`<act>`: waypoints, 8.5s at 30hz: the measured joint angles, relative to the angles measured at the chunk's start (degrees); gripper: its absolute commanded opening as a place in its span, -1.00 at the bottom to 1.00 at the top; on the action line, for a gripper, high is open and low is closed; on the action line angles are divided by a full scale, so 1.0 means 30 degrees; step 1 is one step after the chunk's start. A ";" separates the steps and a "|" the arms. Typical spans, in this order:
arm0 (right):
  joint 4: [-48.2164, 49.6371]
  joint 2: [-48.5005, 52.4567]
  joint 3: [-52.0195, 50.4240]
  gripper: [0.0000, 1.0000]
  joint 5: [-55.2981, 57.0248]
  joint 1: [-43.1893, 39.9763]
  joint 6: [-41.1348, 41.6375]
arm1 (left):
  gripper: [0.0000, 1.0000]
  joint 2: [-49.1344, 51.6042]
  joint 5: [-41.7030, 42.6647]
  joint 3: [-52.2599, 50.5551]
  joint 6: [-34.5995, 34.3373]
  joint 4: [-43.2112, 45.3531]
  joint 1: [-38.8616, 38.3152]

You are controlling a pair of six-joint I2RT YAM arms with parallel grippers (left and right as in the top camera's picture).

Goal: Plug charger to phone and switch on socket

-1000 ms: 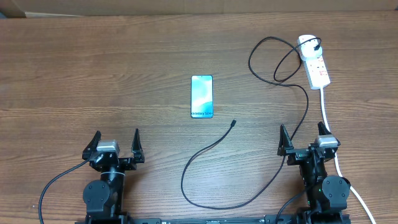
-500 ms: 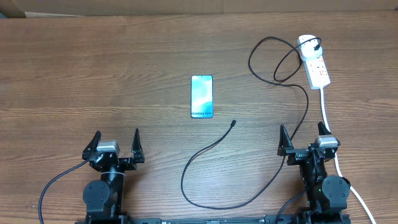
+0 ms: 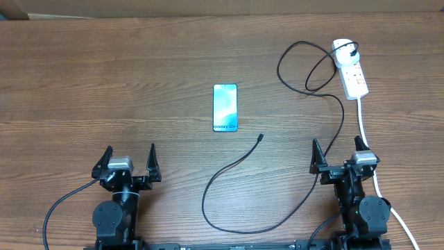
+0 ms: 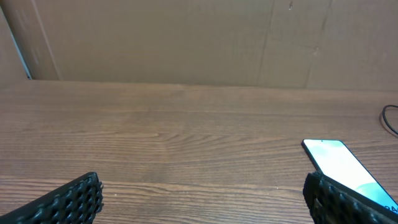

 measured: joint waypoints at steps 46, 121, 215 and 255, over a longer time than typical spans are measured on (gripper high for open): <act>0.0000 0.0000 0.0000 1.00 0.0000 0.0000 -0.0007 | 0.99 0.0000 0.0189 0.0000 -1.2218 0.0044 0.0000; 0.0000 0.0000 0.0000 1.00 0.0000 0.0000 0.0000 | 1.00 2.2491 0.6426 3.3288 -0.6798 -2.4698 -0.5770; 0.0000 0.0000 0.0000 1.00 0.0007 0.0000 -0.0007 | 1.00 4.0129 -0.1355 3.7113 -1.0586 -2.0407 -1.0265; 0.0000 0.0000 0.0000 1.00 0.0015 0.0000 0.0000 | 1.00 4.3379 -0.1734 3.7113 -0.9515 -1.8578 -1.0673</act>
